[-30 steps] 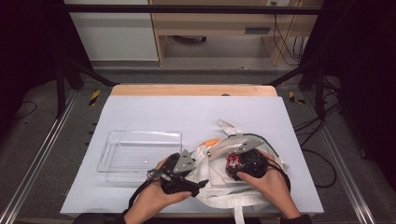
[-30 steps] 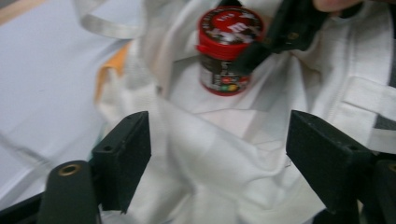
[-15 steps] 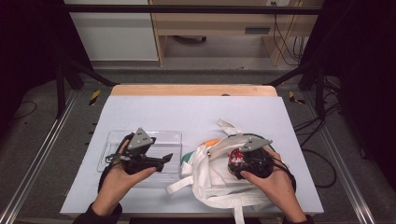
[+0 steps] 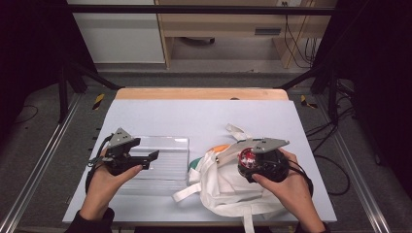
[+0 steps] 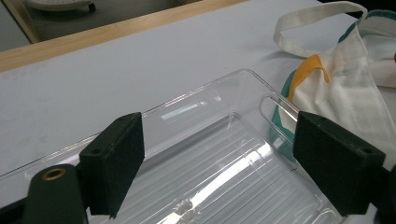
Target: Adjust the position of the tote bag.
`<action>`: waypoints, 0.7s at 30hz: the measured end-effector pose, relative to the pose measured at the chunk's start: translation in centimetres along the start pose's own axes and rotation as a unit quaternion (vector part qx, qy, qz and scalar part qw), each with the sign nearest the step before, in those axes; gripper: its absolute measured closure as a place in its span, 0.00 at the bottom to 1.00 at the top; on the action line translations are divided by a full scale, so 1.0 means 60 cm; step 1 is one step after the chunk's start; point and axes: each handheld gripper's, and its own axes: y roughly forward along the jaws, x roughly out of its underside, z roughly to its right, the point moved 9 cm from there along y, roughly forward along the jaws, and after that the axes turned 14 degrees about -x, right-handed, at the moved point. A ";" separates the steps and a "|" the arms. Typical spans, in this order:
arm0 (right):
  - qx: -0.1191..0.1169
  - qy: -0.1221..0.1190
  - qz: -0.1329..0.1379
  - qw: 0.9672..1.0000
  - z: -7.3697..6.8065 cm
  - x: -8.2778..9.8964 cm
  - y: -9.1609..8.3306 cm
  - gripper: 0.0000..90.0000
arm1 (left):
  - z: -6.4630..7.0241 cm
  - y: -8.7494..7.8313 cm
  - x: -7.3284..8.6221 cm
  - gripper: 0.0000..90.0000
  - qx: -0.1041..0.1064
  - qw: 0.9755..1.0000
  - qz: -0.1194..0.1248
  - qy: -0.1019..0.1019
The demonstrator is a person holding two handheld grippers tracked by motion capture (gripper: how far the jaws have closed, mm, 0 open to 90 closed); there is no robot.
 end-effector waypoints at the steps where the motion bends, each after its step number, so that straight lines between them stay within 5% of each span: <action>1: 0.000 -0.005 -0.001 1.000 -0.003 -0.008 -0.003 0.28 | -0.002 0.000 -0.001 0.18 -0.003 1.000 0.001 -0.005; 12: -0.021 -0.047 0.000 0.999 -0.037 -0.100 -0.007 0.28 | -0.025 0.024 -0.040 0.17 -0.004 1.000 0.006 -0.014; 17: -0.035 -0.063 0.002 0.997 -0.046 -0.152 0.007 0.28 | -0.062 0.042 -0.053 0.16 -0.035 0.999 -0.003 -0.011; 21: -0.049 -0.067 -0.005 0.997 -0.053 -0.176 0.033 0.28 | -0.092 0.031 -0.035 0.16 -0.056 0.998 -0.007 -0.011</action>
